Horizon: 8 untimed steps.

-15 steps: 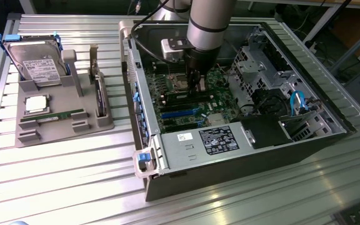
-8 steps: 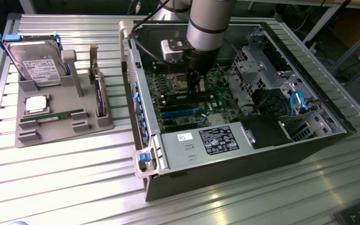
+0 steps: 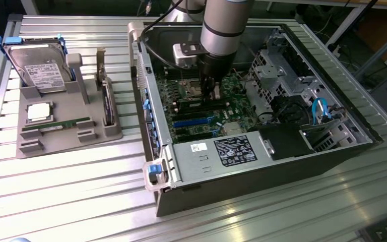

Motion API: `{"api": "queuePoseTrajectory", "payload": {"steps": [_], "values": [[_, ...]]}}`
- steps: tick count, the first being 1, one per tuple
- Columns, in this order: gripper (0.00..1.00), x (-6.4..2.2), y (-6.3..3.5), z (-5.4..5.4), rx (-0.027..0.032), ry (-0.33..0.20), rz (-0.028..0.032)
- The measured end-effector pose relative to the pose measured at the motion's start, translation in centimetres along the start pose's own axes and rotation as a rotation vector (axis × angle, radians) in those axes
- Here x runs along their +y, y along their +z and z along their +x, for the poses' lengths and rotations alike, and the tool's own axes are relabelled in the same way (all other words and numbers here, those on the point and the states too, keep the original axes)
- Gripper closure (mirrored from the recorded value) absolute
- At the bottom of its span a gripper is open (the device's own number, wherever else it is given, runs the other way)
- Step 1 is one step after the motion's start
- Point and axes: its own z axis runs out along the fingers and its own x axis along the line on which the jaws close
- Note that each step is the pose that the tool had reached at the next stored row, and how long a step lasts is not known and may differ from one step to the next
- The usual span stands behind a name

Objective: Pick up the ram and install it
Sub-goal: 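Insert the ram into the slot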

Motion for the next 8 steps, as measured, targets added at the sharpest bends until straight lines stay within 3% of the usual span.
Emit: {"api": "queuePoseTrajectory", "payload": {"steps": [8], "values": [[0.86,0.04,0.36,-0.15,0.0002,0.002,-0.0013]]}}
